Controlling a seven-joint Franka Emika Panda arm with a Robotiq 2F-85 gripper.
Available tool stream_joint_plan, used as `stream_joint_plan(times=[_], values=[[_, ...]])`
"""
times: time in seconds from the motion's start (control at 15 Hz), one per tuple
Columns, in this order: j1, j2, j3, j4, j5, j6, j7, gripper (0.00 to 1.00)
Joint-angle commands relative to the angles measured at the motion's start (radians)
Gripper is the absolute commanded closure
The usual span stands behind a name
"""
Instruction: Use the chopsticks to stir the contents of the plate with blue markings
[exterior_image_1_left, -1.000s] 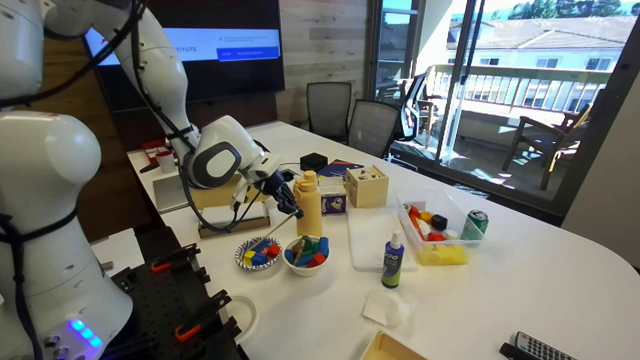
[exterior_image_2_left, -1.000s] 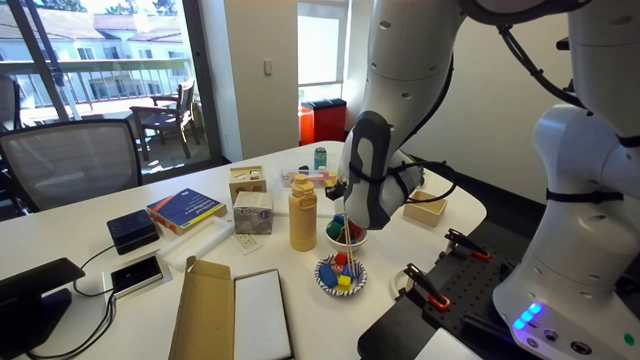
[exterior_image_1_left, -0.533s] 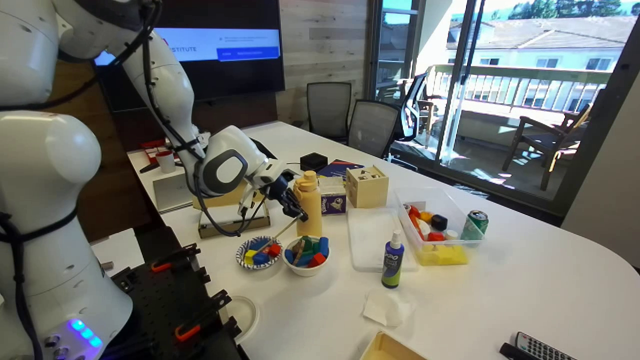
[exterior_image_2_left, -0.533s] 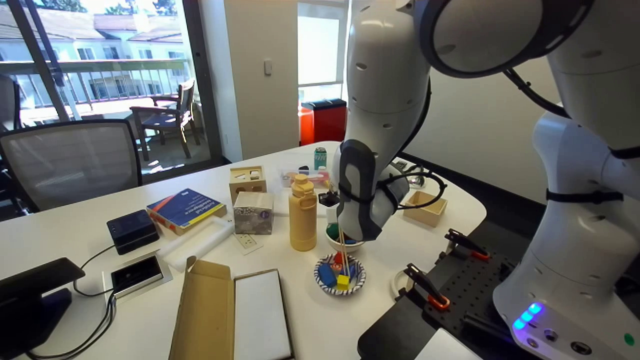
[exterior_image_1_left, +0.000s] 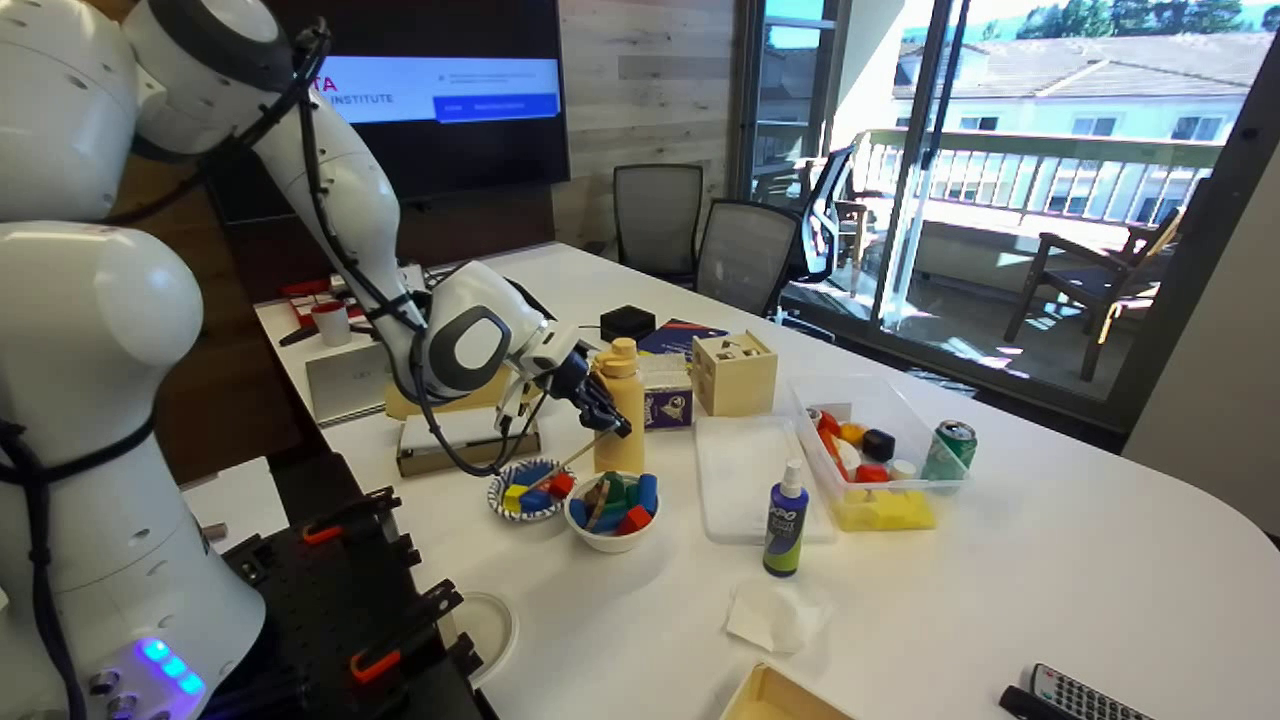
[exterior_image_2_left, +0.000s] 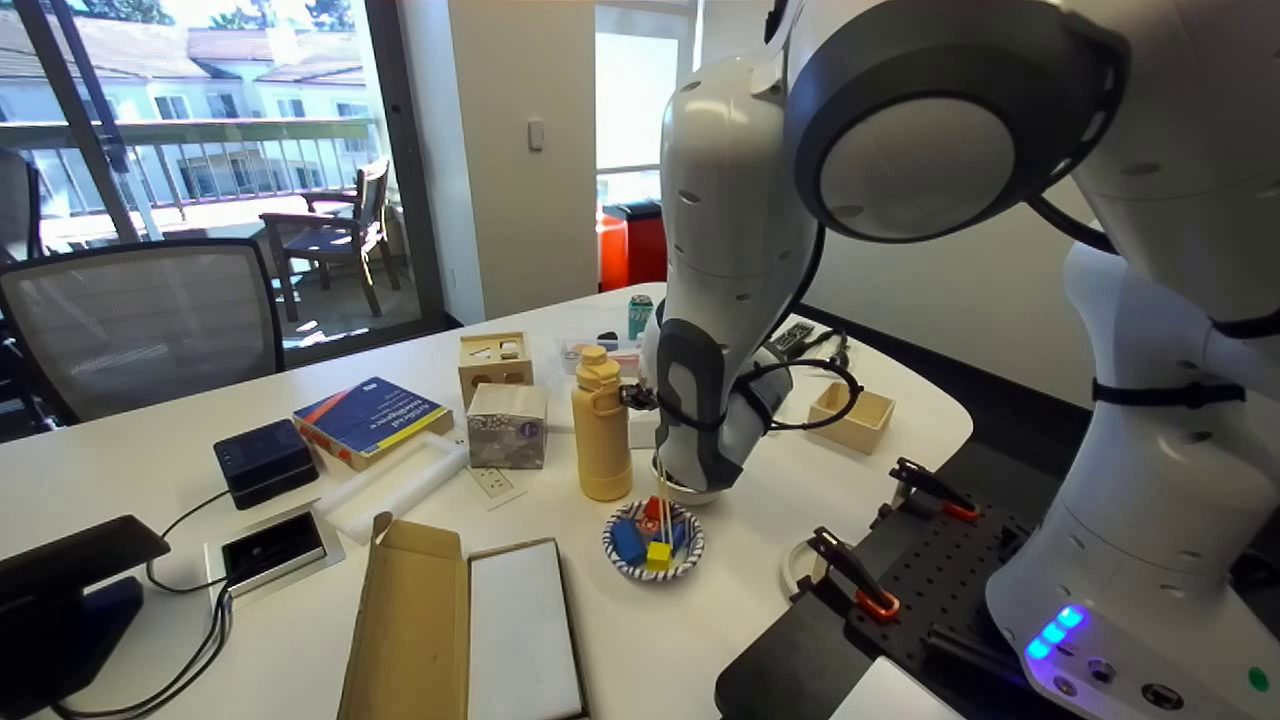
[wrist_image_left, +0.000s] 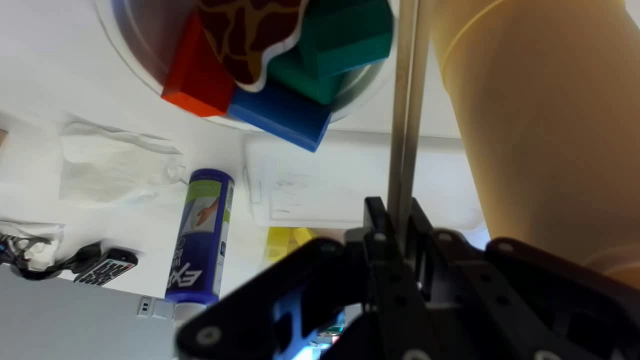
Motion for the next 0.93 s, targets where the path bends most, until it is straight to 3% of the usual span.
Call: stream_joint_plan(times=[0.0,0.47,0.87], values=[[-0.003,0.007,0.017,0.000,-0.023,0.000,0.041,0.97],[-0.008,-0.005,0.030,-0.068,-0.030,-0.001,0.015,0.97],[0.065,0.011,-0.047,-0.073,0.018,-0.001,0.055,0.97]])
